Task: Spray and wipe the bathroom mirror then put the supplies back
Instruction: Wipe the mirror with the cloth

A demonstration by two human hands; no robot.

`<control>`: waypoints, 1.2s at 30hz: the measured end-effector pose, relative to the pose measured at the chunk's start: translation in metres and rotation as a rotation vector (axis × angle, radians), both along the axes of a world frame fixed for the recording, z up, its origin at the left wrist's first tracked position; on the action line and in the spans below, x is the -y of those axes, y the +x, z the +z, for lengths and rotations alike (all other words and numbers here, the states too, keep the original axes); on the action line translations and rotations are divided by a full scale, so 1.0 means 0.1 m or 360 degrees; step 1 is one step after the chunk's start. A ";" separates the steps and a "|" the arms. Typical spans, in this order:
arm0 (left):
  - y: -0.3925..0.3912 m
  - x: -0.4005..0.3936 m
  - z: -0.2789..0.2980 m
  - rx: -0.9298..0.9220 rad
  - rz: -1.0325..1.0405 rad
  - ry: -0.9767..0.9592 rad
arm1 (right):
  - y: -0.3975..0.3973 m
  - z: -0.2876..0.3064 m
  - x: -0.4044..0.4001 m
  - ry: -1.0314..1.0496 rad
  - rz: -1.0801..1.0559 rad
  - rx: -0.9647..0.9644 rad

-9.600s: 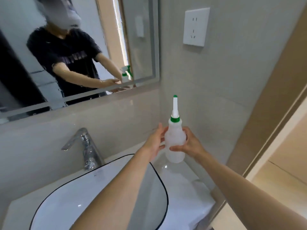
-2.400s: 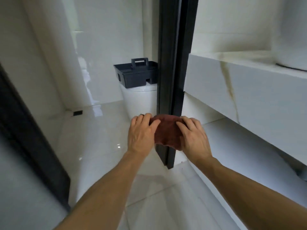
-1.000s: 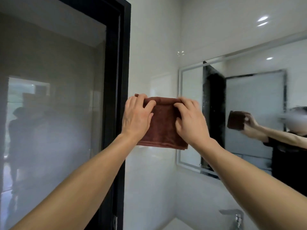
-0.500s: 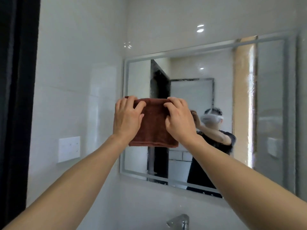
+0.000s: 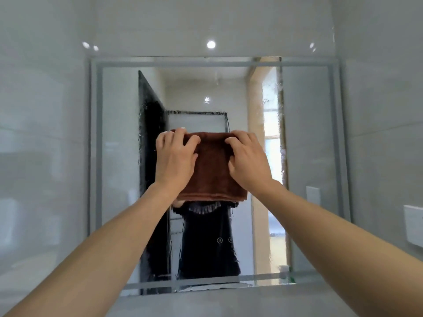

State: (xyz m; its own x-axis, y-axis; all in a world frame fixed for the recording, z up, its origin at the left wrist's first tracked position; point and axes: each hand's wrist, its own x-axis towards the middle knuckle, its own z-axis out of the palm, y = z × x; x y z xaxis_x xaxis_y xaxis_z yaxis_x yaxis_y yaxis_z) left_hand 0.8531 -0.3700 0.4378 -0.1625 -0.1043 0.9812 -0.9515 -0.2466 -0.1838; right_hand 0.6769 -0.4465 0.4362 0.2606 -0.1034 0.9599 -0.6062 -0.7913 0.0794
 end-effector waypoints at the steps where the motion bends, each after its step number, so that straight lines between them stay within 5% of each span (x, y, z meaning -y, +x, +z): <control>1: 0.02 0.07 0.02 0.0001 -0.0020 -0.0003 | 0.02 0.04 0.04 0.0005 -0.0042 0.0002; 23: 0.35 0.88 1.27 0.0066 0.0193 -0.0246 | 0.42 1.31 0.76 -0.0230 -0.0224 0.0093; 31: 0.49 1.24 1.42 0.0132 0.0262 -0.0238 | 0.63 1.35 1.21 -0.0261 -0.0324 0.0069; 36: 0.64 1.43 1.31 0.0481 0.0416 -0.0413 | 0.72 1.23 1.44 -0.0627 -0.0640 0.0108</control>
